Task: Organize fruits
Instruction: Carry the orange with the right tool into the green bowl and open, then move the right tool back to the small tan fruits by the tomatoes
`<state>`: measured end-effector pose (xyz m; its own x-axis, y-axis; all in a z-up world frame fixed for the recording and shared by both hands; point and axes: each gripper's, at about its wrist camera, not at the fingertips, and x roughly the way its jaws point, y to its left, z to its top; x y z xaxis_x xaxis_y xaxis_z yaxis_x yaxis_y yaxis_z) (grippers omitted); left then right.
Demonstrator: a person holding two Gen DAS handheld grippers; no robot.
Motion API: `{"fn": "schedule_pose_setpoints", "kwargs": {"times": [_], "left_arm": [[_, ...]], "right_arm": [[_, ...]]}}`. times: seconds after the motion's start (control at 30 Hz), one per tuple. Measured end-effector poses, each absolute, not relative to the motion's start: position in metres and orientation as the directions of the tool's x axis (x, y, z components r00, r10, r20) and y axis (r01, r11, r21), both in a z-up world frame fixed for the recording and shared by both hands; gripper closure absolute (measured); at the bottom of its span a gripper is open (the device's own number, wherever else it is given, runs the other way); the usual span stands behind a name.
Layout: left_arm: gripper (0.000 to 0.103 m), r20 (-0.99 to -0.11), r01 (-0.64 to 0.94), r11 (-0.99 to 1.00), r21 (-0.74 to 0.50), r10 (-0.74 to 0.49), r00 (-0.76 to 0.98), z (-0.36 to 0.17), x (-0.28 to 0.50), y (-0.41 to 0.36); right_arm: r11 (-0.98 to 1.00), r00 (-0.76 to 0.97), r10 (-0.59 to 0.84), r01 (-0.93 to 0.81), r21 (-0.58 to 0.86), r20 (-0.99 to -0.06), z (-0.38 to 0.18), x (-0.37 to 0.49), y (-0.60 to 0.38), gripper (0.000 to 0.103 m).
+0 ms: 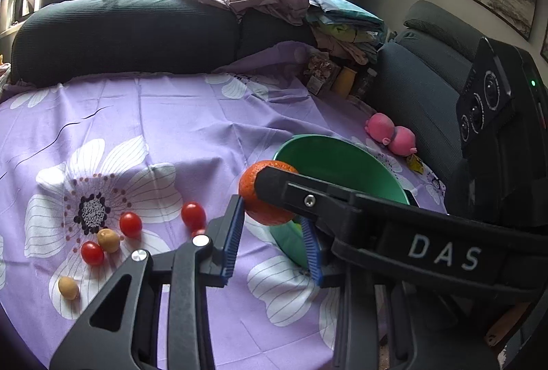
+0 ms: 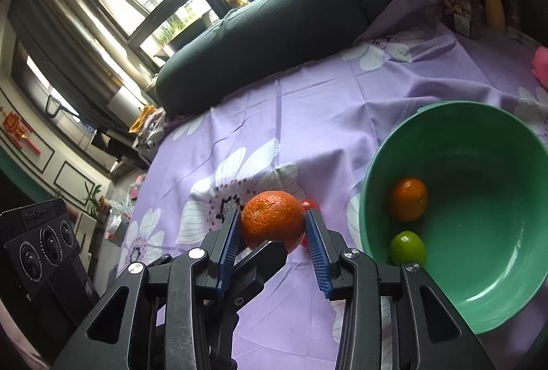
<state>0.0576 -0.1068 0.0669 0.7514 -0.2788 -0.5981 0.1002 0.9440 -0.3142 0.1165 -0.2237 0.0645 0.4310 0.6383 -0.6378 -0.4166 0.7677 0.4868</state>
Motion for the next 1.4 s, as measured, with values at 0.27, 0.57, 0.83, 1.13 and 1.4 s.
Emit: {"fn": "schedule_pose_setpoints", "kwargs": {"times": [0.27,0.57,0.83,1.13,1.4], "left_arm": [[0.07,-0.591,0.244,0.914,-0.323,-0.396,0.702,0.063,0.093,-0.161],[0.074,-0.629,0.286,0.863,-0.417,-0.501,0.594,0.038,0.118,-0.188],[0.056,-0.641,0.159,0.898,-0.41,-0.407,0.651,0.051,0.101,-0.148],[0.046,-0.704,-0.217,0.932,-0.289,-0.053,0.708,0.057,0.052,-0.028],[0.048,-0.767,-0.421,0.868,-0.262,0.077,0.637,0.025,0.009,0.037]], "right_arm": [[0.826,0.537,0.559,-0.292,0.482,-0.632,0.067,0.131,-0.281,0.061],[0.897,0.543,0.426,-0.153,0.414,-0.723,0.046,0.147,-0.311,0.061],[0.908,0.587,0.386,-0.106,0.405,-0.712,0.05,0.144,-0.313,0.061],[0.887,0.604,0.458,-0.256,0.385,-0.653,0.069,0.133,-0.267,0.057],[0.838,0.481,0.527,-0.433,0.332,-0.7,0.058,0.122,-0.187,0.057]]}}
